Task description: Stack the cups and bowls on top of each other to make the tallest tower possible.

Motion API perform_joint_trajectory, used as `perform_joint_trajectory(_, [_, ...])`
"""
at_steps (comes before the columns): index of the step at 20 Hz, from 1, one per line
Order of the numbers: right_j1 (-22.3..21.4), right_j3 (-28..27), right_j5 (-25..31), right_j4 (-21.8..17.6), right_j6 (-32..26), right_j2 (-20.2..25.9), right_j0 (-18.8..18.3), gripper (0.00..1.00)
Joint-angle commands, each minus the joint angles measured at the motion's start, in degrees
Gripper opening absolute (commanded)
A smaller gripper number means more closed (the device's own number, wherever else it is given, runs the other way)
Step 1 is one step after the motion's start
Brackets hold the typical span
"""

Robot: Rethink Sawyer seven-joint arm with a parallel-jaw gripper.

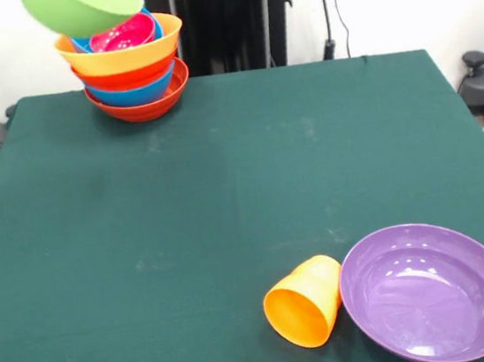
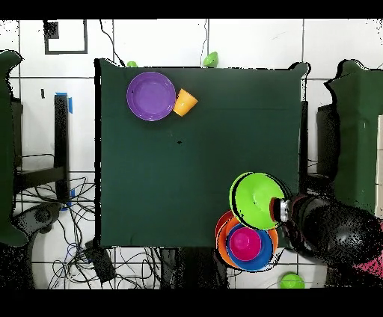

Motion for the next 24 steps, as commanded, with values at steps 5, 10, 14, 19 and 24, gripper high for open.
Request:
perform_joint_trajectory(5, [-7.30, 14.11, 0.03, 0.81, -7.52, -4.01, -1.08, 0.00])
perform_joint_trajectory(10, [-7.93, 17.38, -4.27, -2.19, -10.05, -4.56, -3.91, 0.00])
perform_joint_trajectory(14, [-10.96, 16.93, -1.19, -3.83, -10.86, -6.22, -5.63, 0.00])
perform_joint_trajectory(19, [-10.69, 20.79, -8.55, -3.39, -16.03, -6.32, -10.62, 0.00])
perform_joint_trajectory(24, [-5.24, 20.13, -14.01, -5.14, -14.06, -1.52, -12.94, 0.00])
